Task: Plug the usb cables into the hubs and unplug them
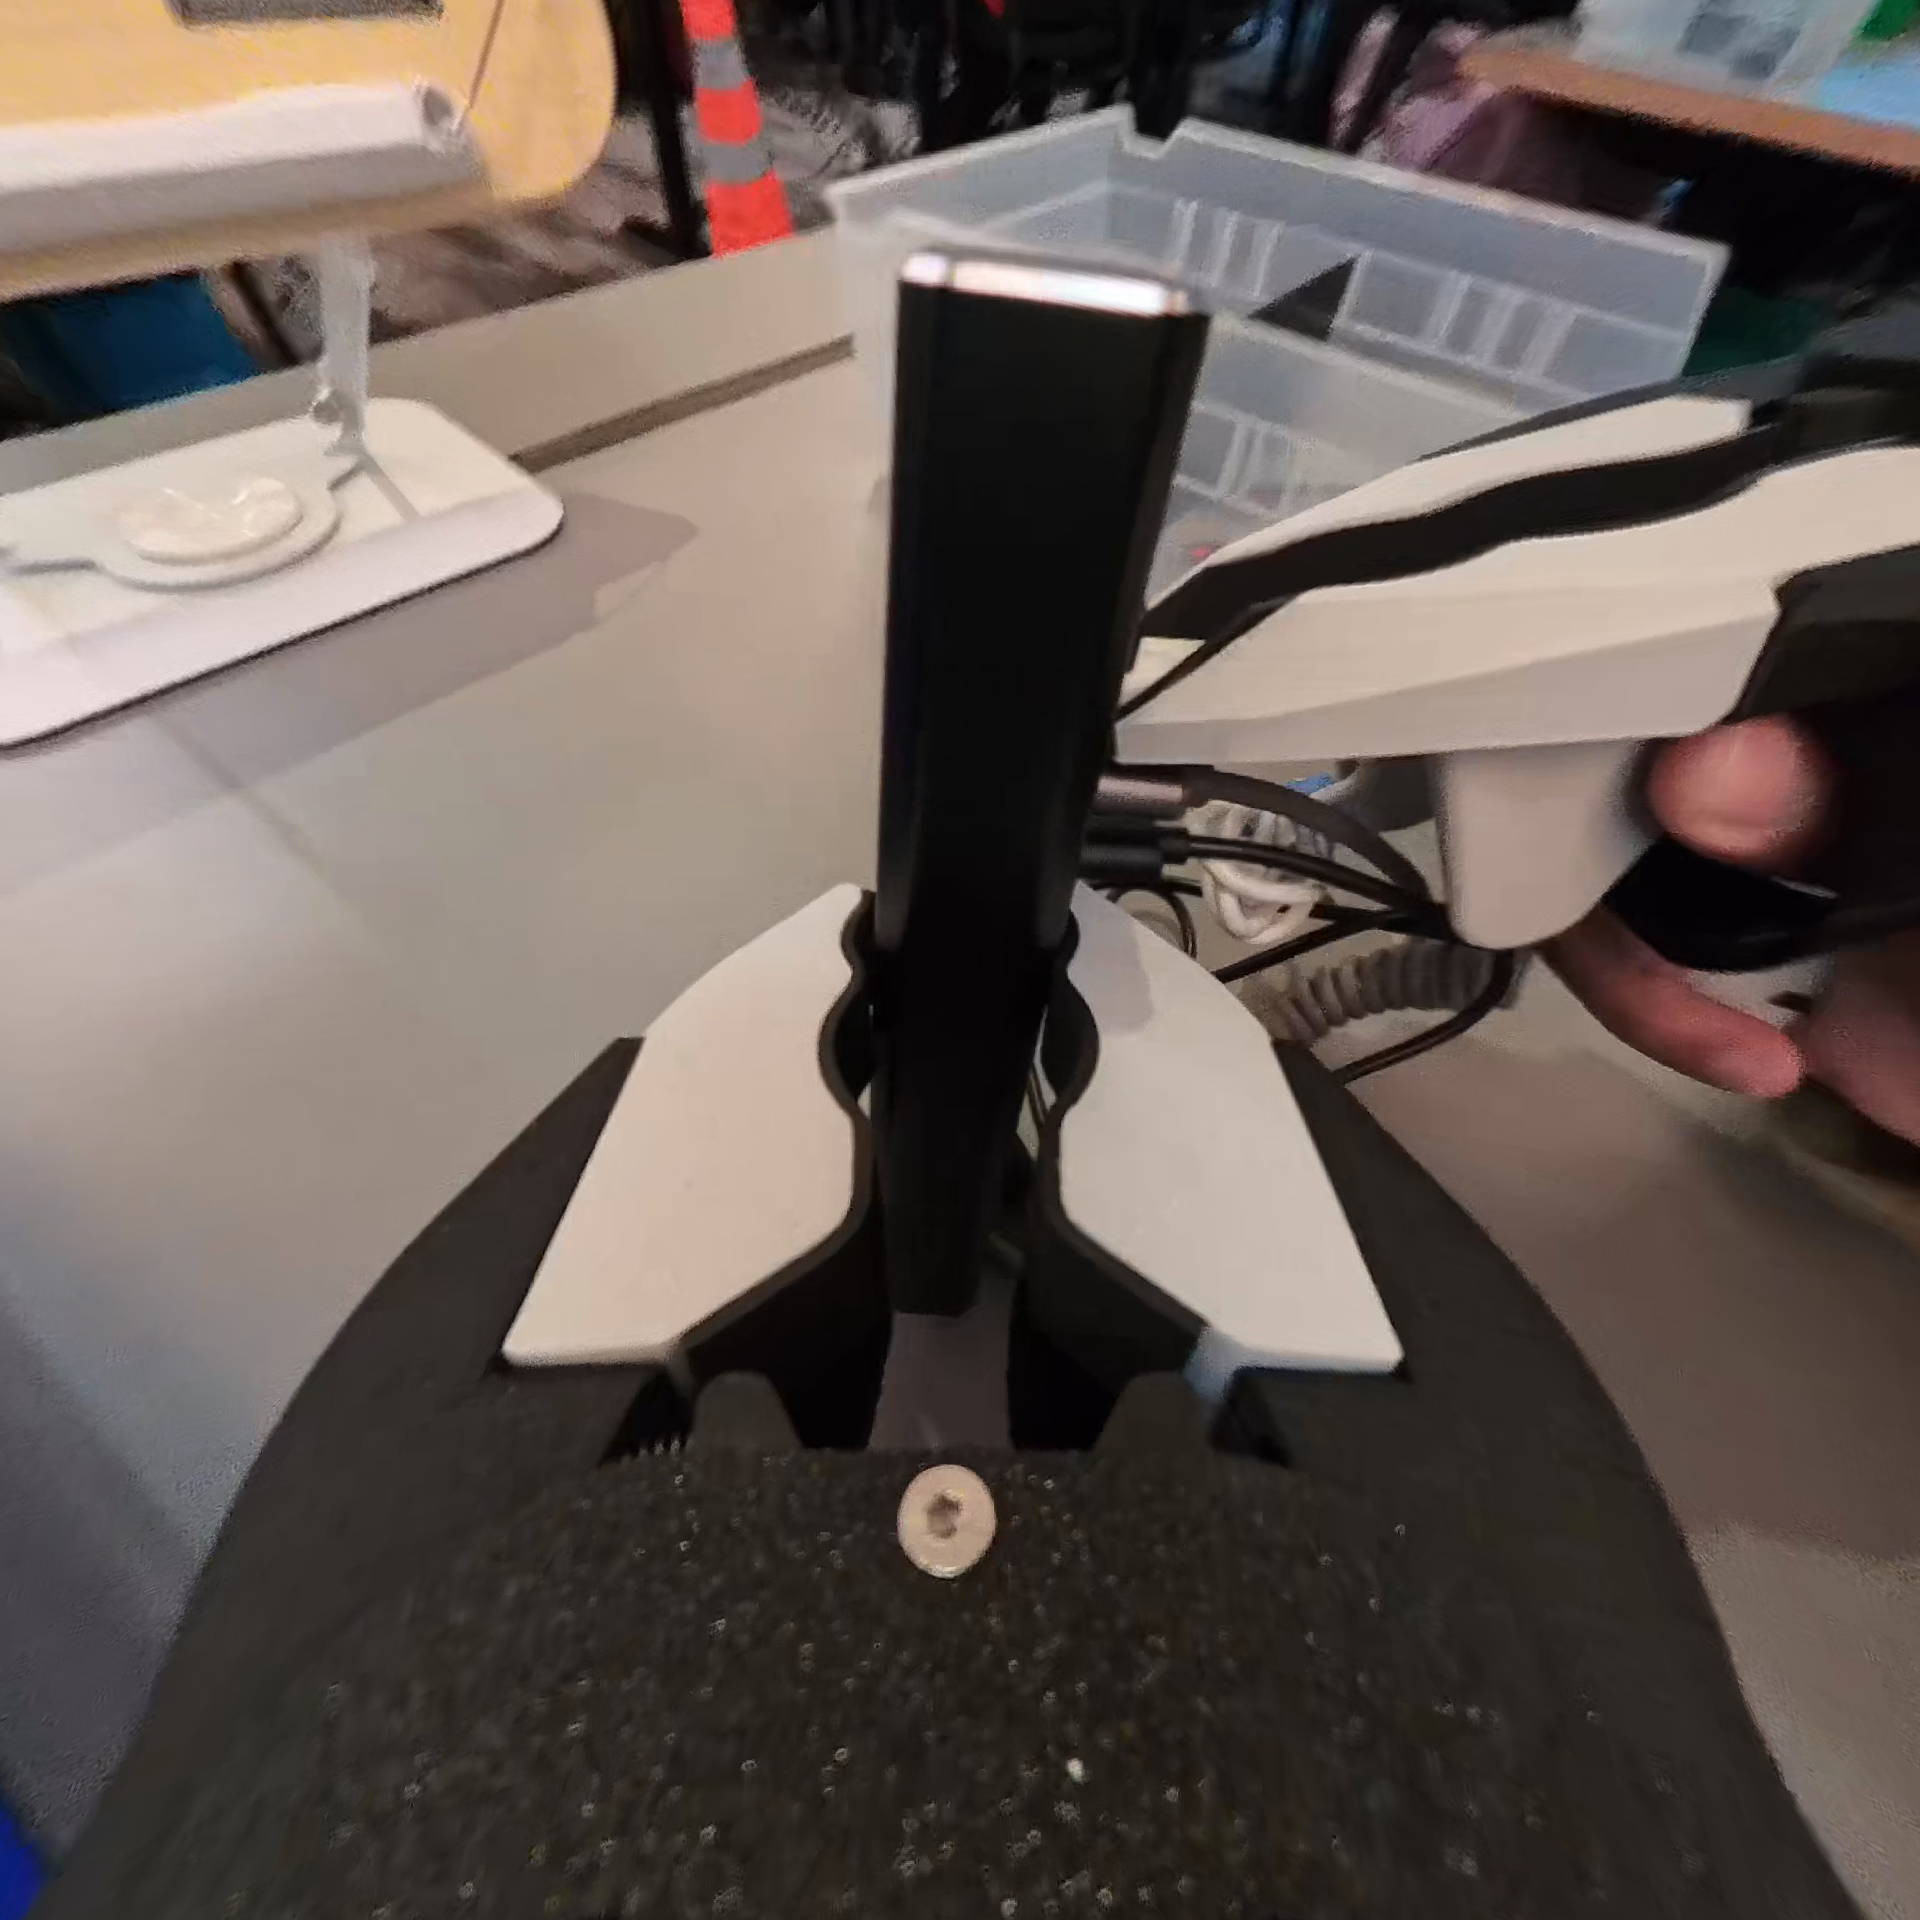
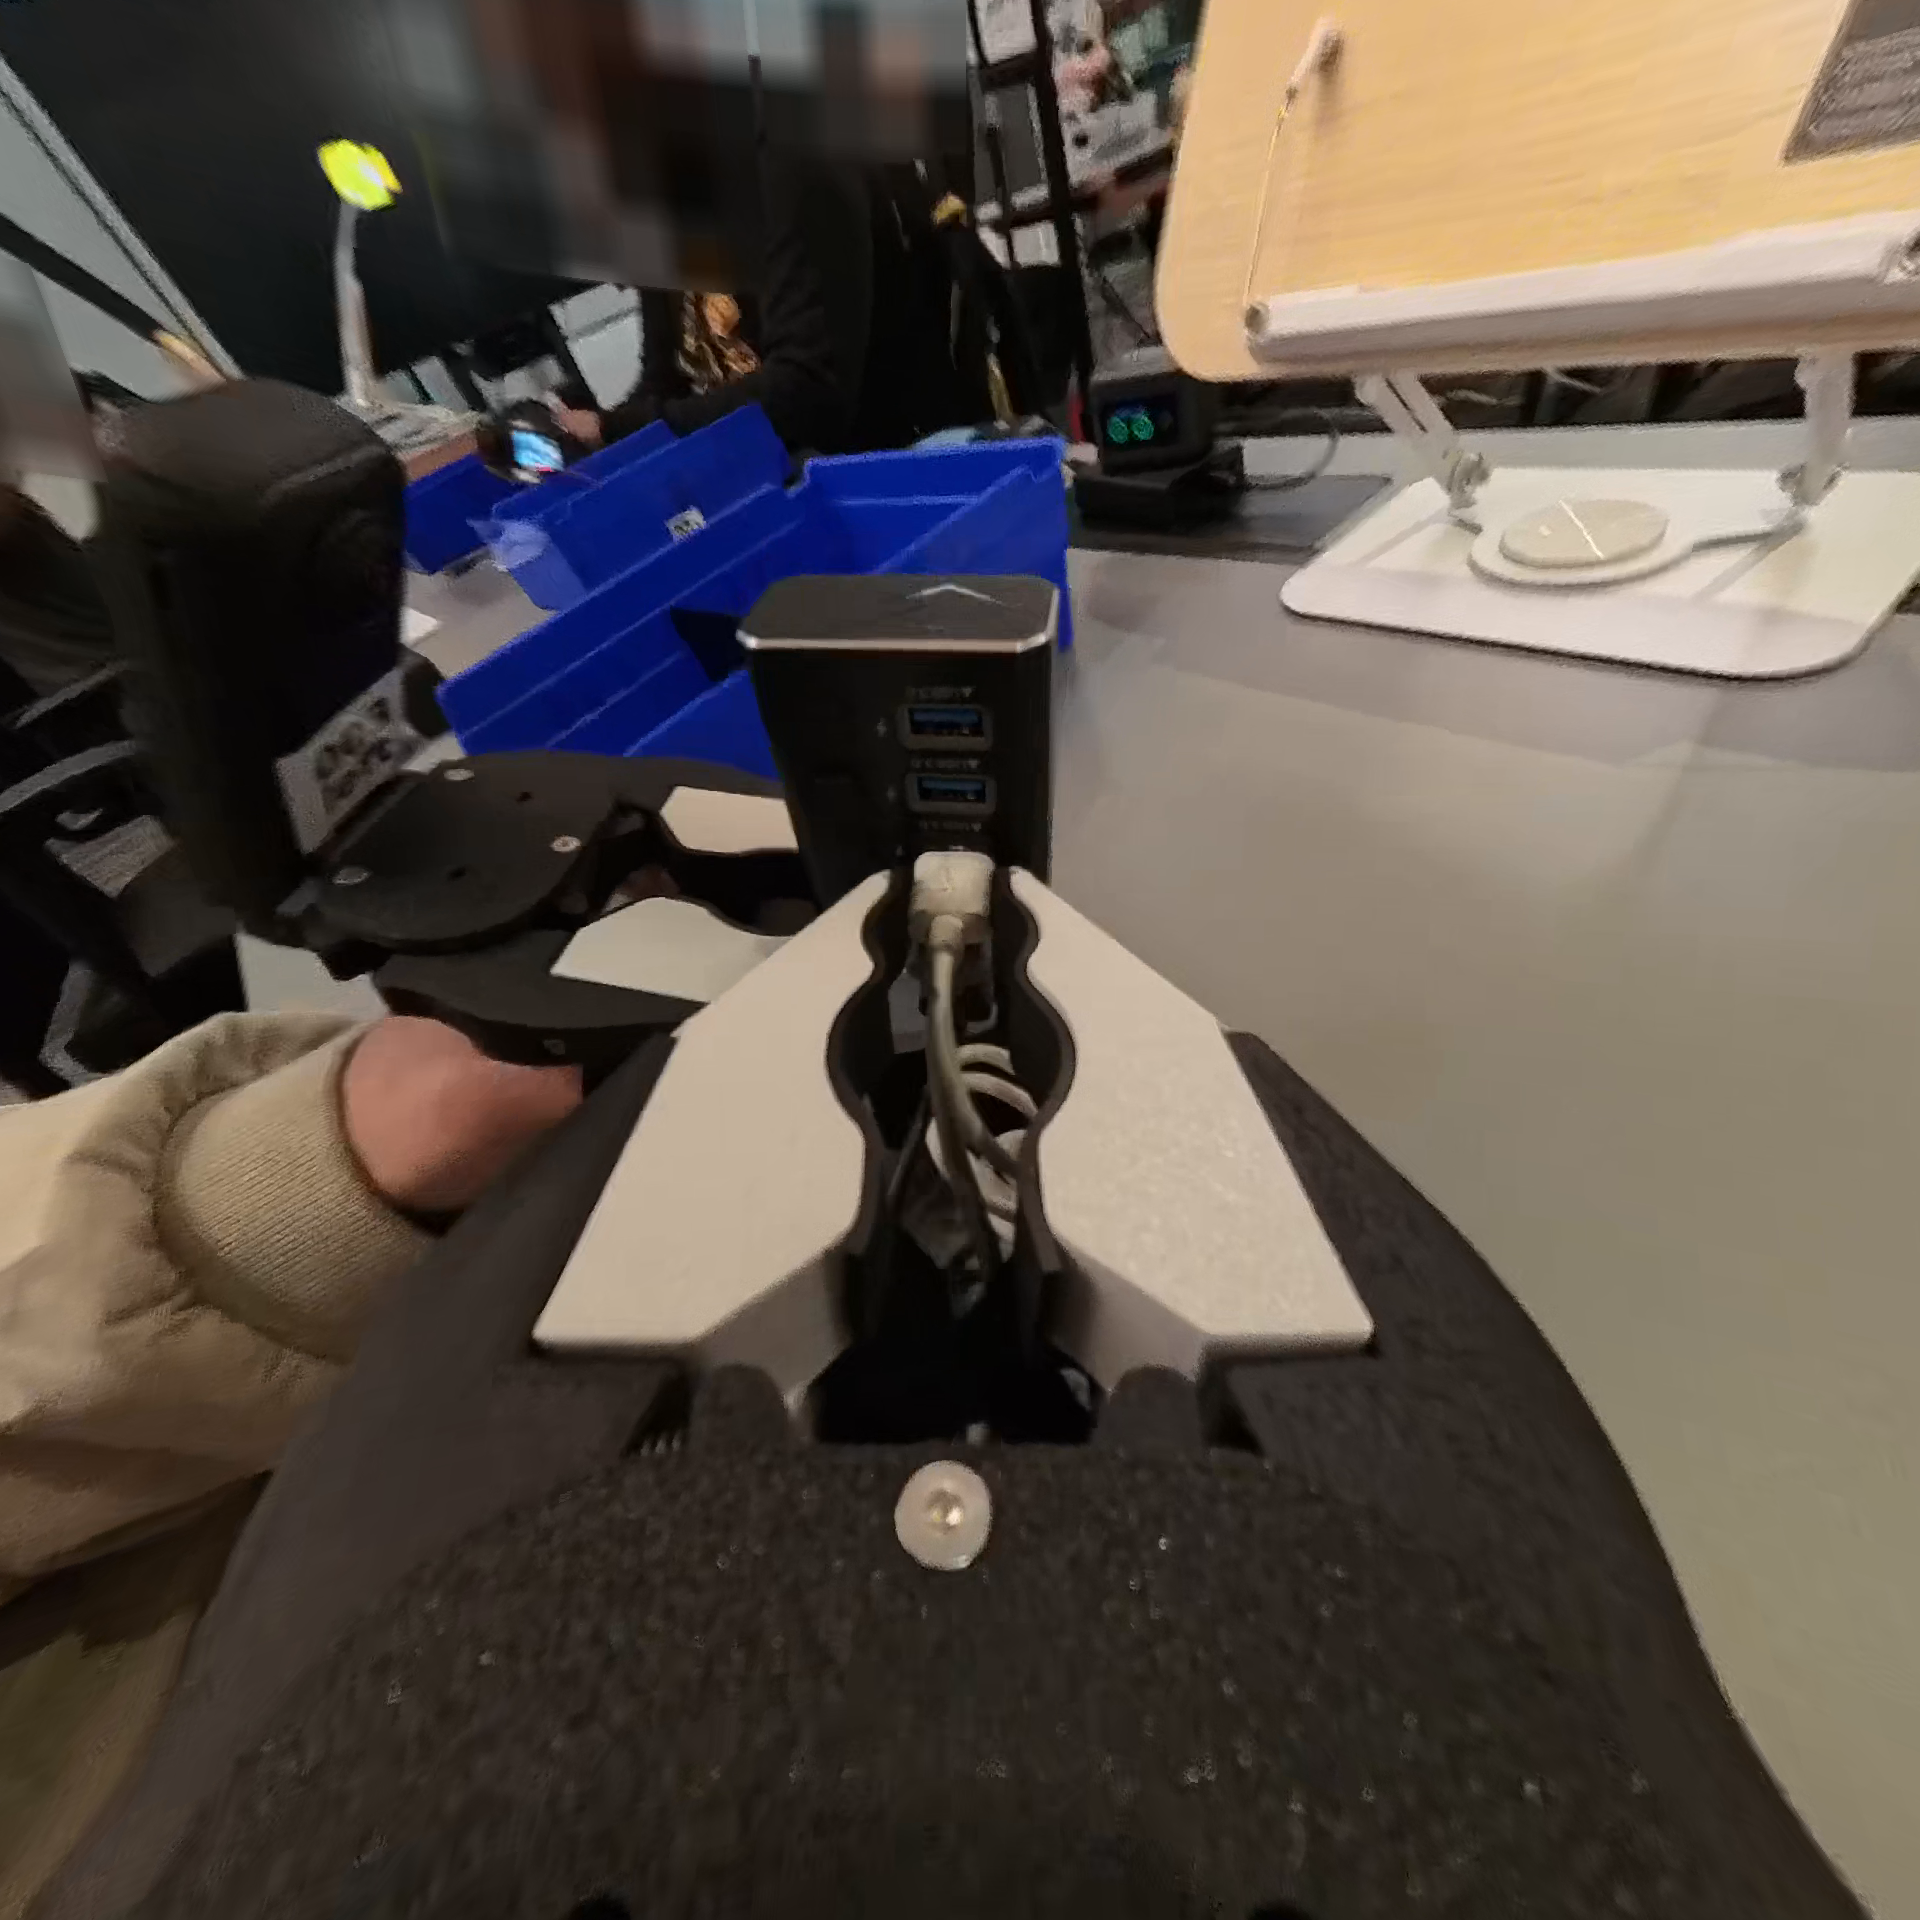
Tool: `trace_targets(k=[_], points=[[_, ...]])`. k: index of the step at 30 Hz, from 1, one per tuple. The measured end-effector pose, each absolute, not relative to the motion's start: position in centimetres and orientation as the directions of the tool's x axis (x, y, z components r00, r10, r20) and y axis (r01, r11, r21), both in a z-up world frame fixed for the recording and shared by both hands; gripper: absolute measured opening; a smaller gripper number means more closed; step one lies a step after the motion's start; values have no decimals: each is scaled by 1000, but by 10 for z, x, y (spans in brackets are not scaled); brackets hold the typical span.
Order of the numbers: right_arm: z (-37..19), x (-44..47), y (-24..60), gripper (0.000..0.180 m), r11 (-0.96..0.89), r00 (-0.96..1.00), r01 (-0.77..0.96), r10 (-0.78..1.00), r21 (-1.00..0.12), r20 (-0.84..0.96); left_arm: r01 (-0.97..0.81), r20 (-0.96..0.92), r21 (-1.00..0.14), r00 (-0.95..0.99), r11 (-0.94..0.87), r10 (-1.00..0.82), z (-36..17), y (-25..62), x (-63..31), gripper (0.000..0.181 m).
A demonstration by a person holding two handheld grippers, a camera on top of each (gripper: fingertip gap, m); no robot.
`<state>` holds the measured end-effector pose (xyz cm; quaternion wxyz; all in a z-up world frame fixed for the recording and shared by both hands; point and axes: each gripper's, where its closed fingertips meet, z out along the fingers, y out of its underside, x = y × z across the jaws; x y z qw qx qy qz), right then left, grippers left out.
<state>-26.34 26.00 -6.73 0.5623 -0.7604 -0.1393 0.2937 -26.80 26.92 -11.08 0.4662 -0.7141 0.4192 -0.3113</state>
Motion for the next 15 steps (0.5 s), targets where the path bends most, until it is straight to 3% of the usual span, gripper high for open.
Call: trace_targets(k=[4,8,12,15], points=[[-57,-268,255,18,-299,750,-89,608,-950,-262,-275,108,-936,374,-222,-921,-103,261,-269,28],[-9,-251,236,27,-211,575,-131,780,-969,-247,-228,181,-949,179,-219,-967,-84,243,-281,28],[-3,-263,223,47,-277,369,-110,881,-955,-298,-189,289,-943,-60,-274,-955,-70,216,-289,28],[-5,-287,219,46,-302,276,-132,904,-944,-327,-218,303,-938,-144,-268,-942,-71,207,-285,28]])
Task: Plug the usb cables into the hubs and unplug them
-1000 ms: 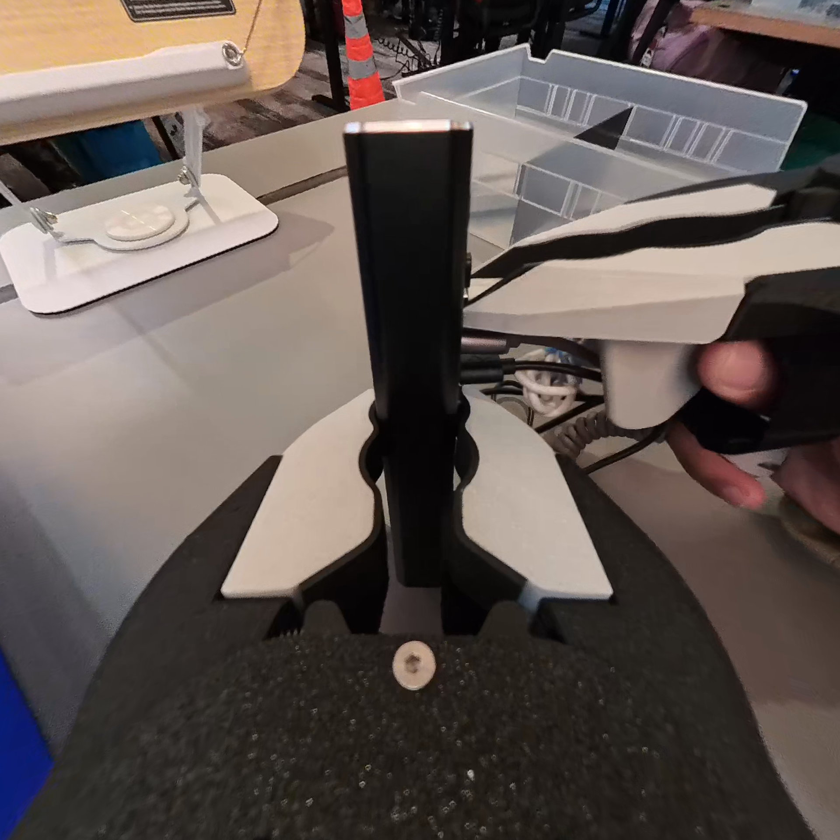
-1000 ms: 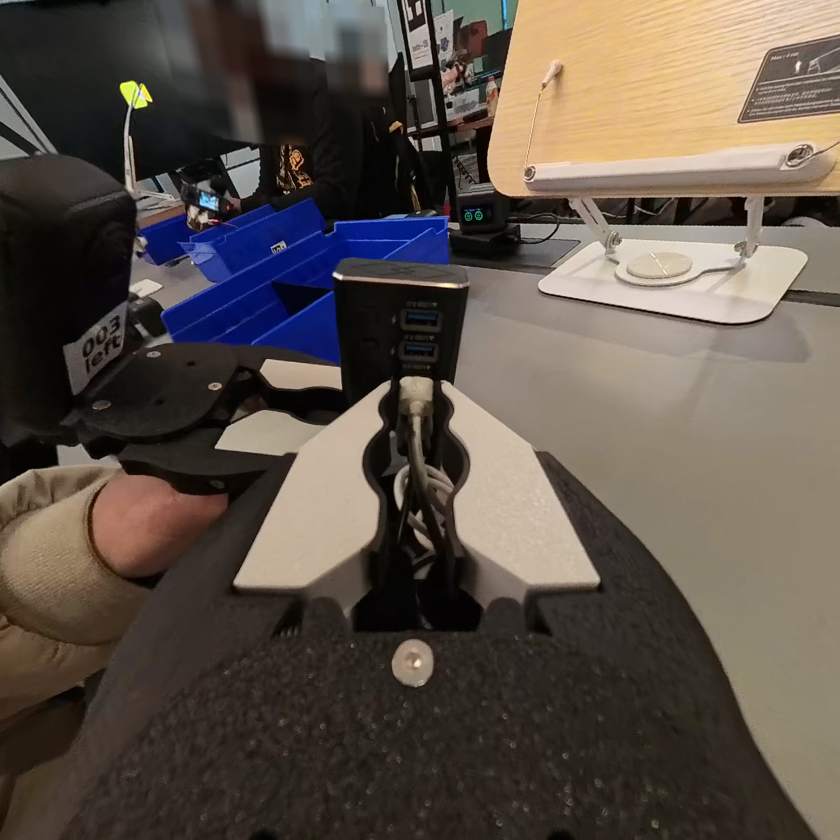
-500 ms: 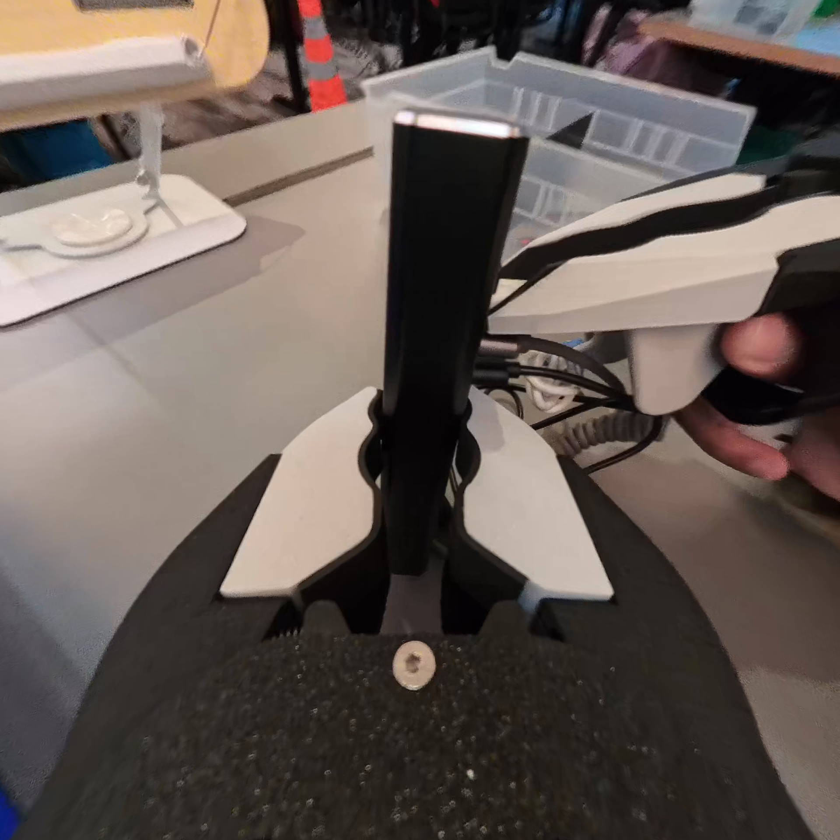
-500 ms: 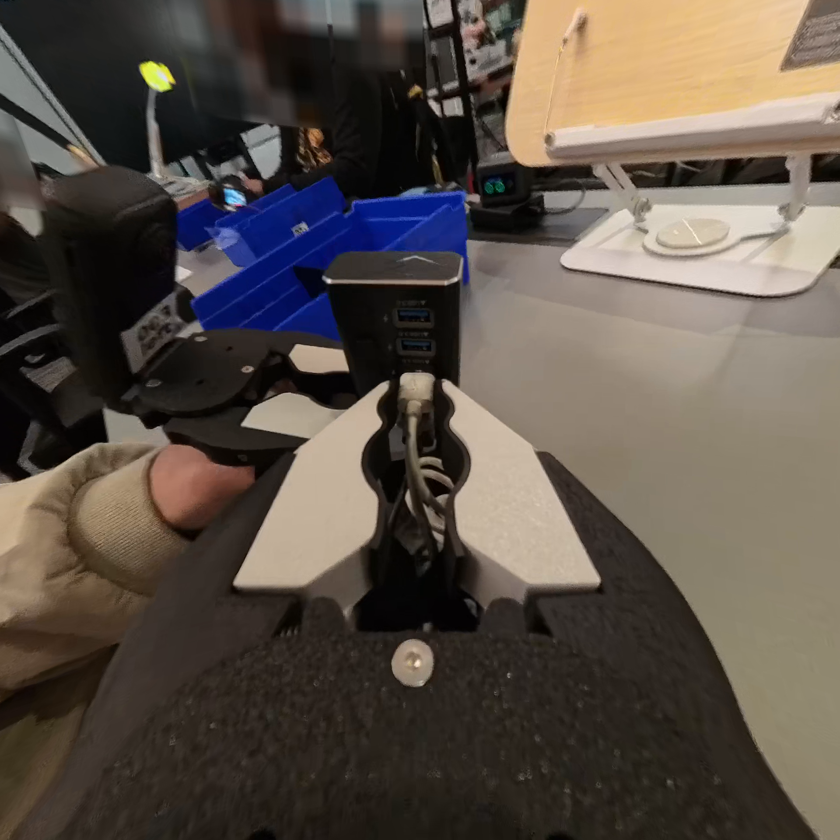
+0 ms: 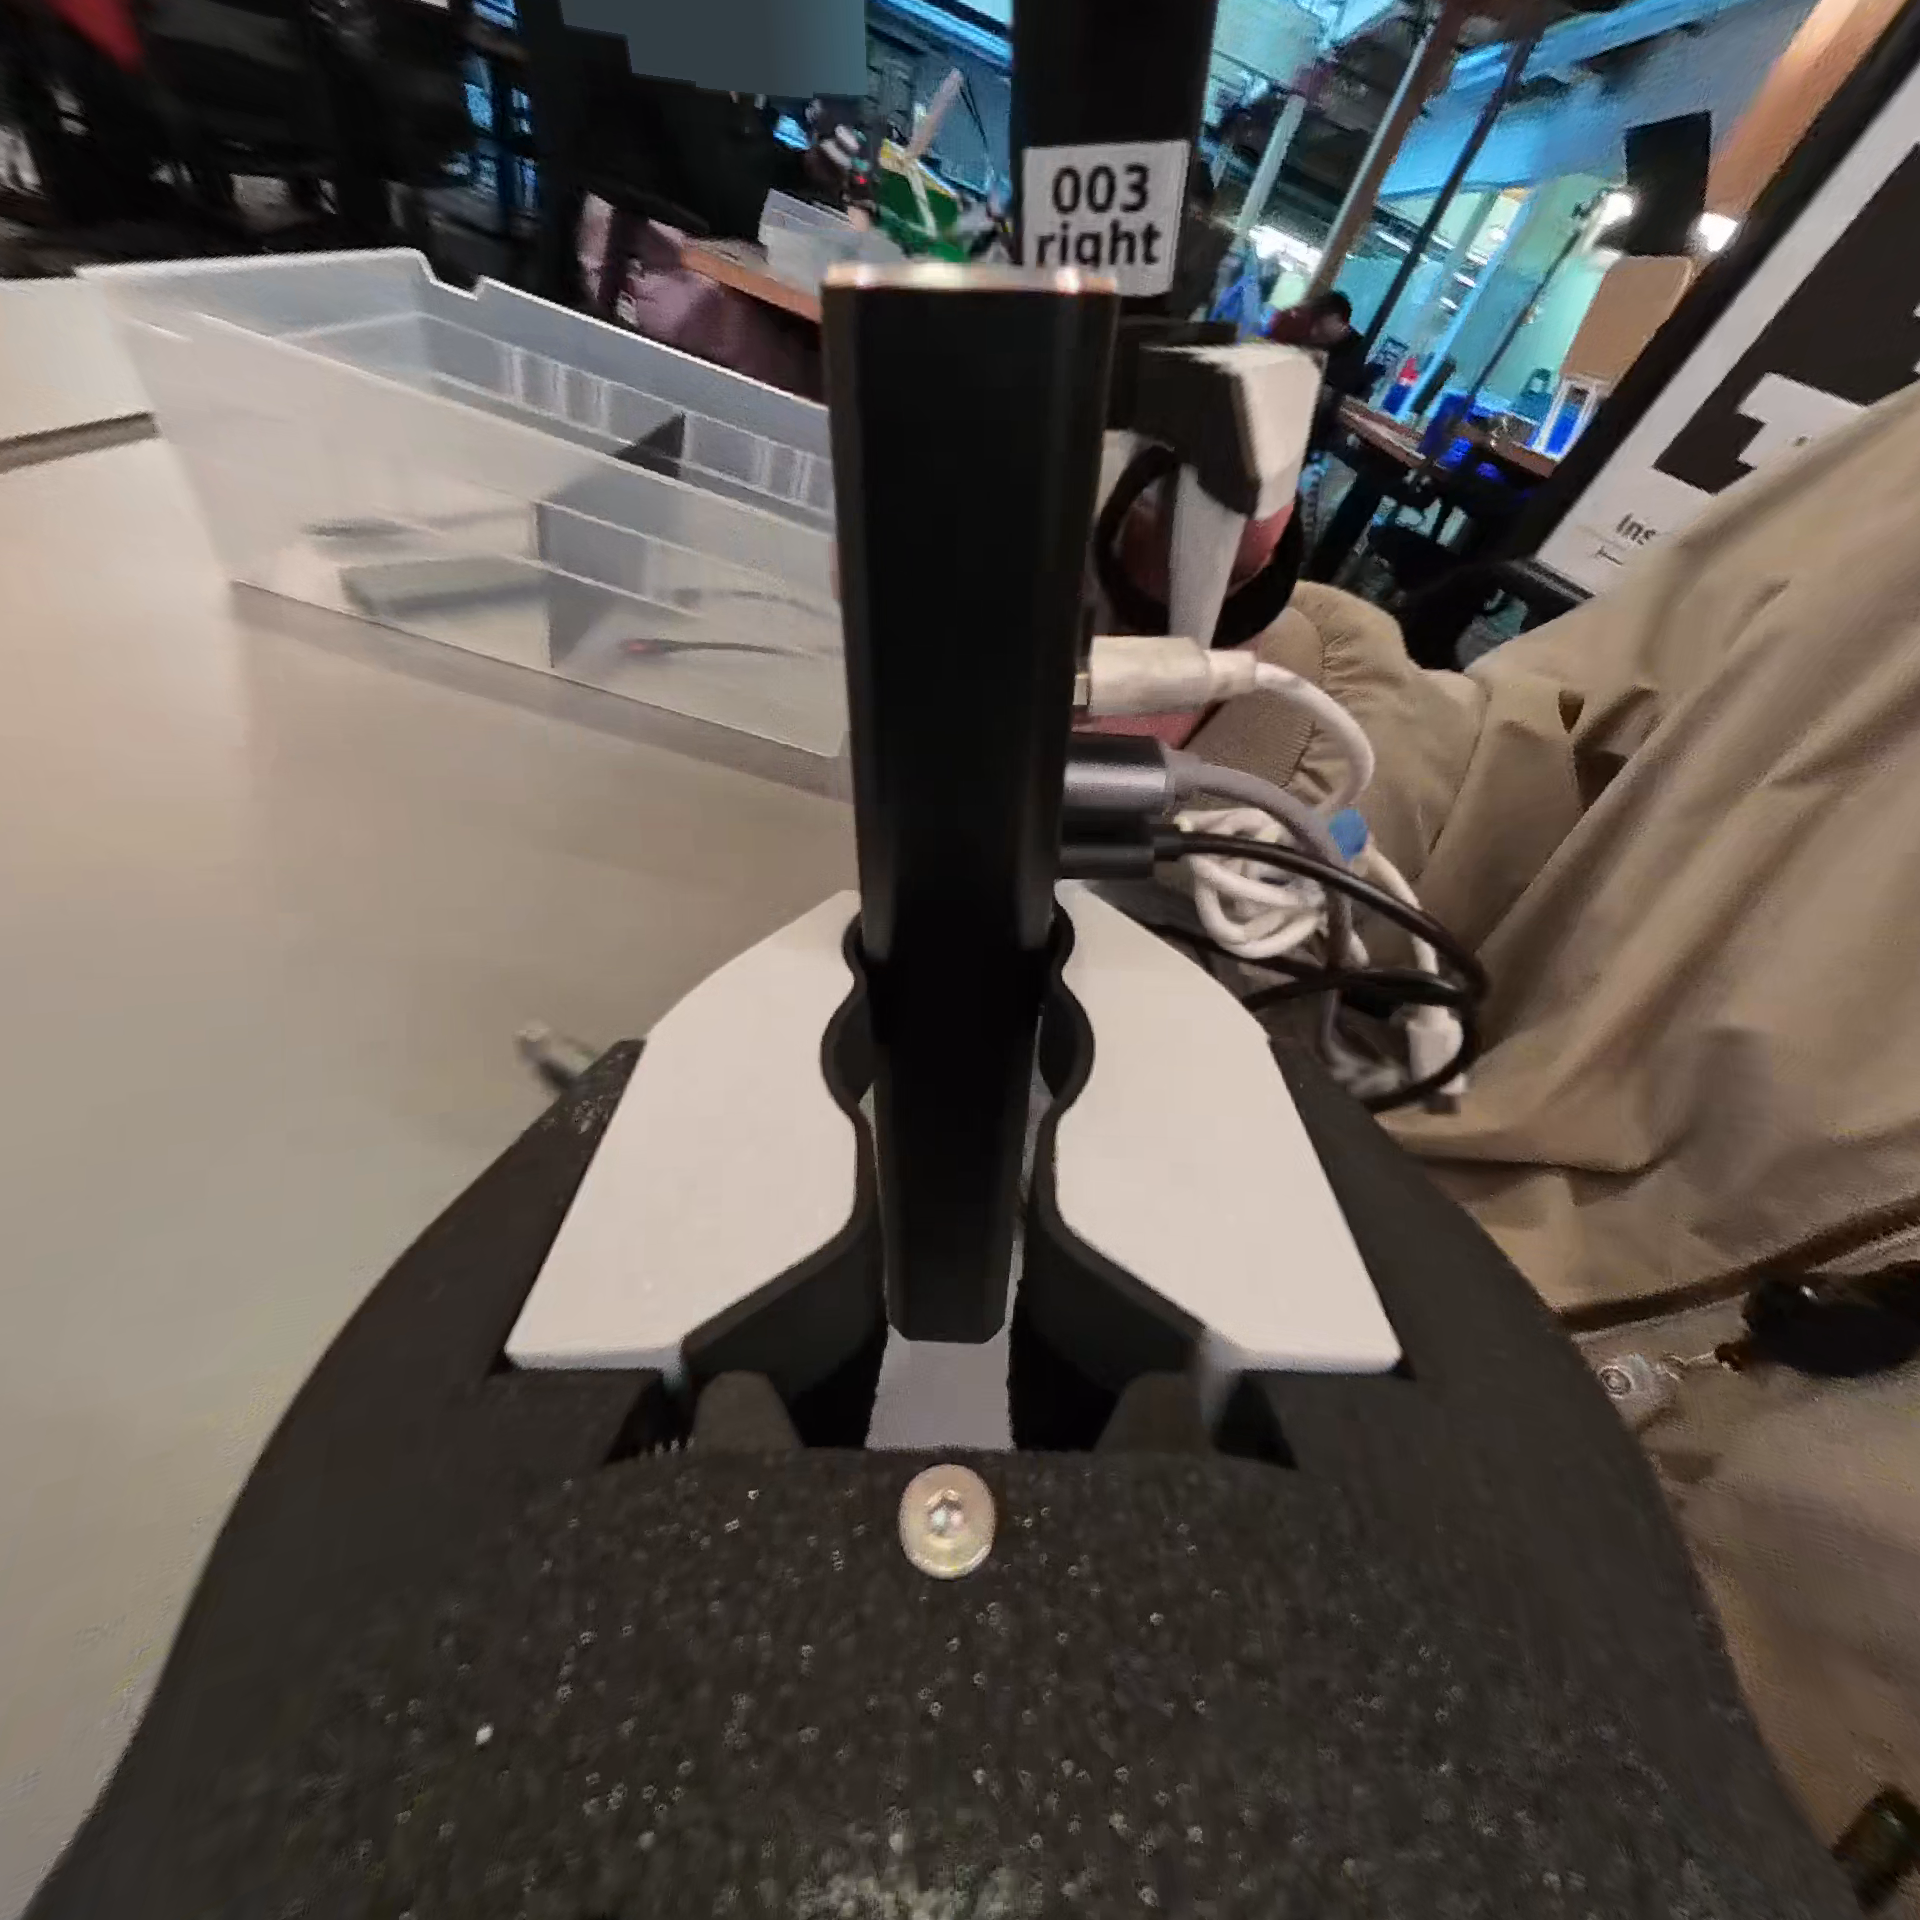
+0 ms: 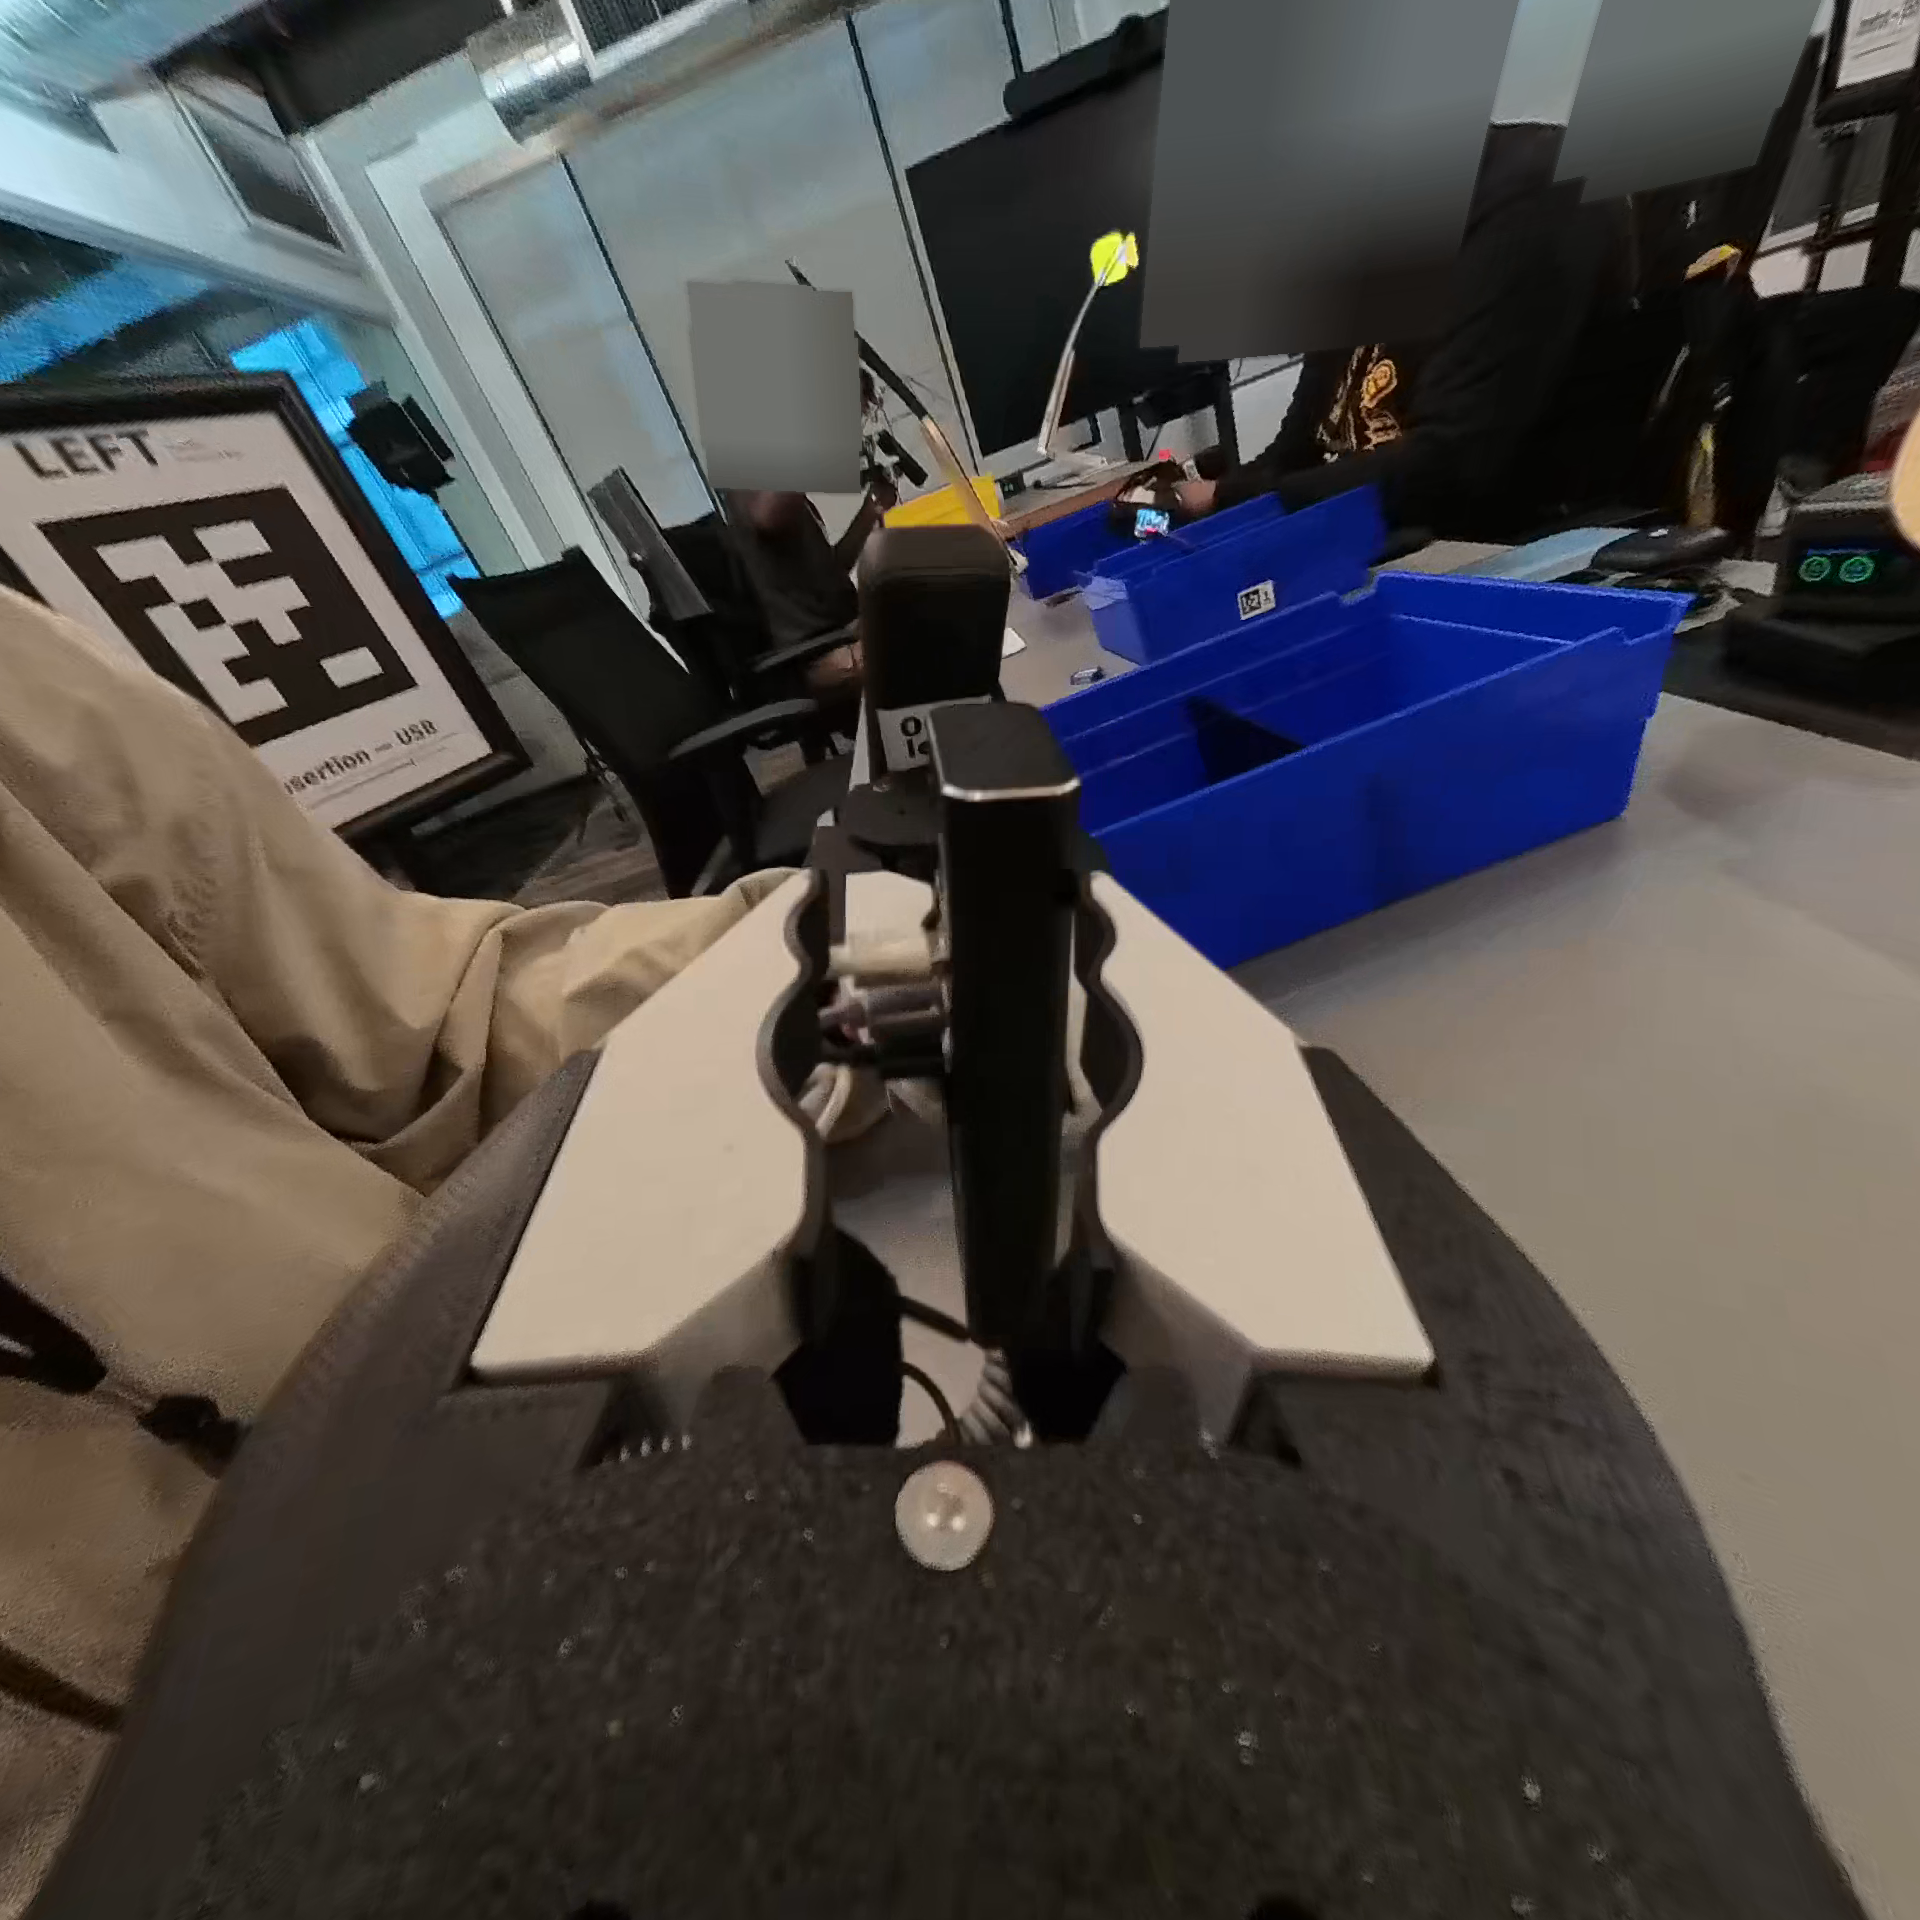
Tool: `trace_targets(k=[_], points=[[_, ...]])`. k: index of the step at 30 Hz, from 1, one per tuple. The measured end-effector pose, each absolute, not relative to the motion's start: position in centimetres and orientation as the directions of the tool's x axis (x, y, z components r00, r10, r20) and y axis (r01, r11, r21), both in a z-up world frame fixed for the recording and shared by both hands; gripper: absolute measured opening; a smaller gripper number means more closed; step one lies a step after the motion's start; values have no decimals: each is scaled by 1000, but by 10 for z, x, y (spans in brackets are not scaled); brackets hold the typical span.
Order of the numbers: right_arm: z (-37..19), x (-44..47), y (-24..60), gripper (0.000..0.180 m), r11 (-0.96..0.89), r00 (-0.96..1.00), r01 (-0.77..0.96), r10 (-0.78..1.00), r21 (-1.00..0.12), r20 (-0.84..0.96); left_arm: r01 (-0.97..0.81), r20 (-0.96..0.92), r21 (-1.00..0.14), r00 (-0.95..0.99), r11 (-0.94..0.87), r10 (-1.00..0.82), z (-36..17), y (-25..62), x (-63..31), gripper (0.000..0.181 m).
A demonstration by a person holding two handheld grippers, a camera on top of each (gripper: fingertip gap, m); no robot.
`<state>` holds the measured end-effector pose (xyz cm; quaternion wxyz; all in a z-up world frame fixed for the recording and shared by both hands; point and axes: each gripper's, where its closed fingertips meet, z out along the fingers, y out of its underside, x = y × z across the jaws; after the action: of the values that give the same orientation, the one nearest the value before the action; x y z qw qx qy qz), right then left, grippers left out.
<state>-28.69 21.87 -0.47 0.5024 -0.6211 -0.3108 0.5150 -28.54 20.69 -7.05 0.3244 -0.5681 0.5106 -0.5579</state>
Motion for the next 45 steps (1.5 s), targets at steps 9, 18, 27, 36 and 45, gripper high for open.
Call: trace_targets(k=[9,18,27,36,45], points=[[-29,-258,249,45,-279,629,-151,713,-948,-310,-213,106,-958,368,-194,-924,-85,267,-287,28],[-58,-269,260,14,-214,839,-40,523,-976,-149,-171,112,-958,524,-232,-844,-105,270,-274,28],[-67,-268,264,14,-224,868,74,494,-972,-48,-219,64,-943,620,-252,-782,-114,281,-272,29],[-70,-259,260,14,-266,809,45,576,-963,-121,-283,30,-936,527,-208,-849,-112,276,-273,28],[-35,-248,245,14,-106,856,15,515,-994,-42,33,321,-913,672,-406,-668,-102,332,-338,28]])
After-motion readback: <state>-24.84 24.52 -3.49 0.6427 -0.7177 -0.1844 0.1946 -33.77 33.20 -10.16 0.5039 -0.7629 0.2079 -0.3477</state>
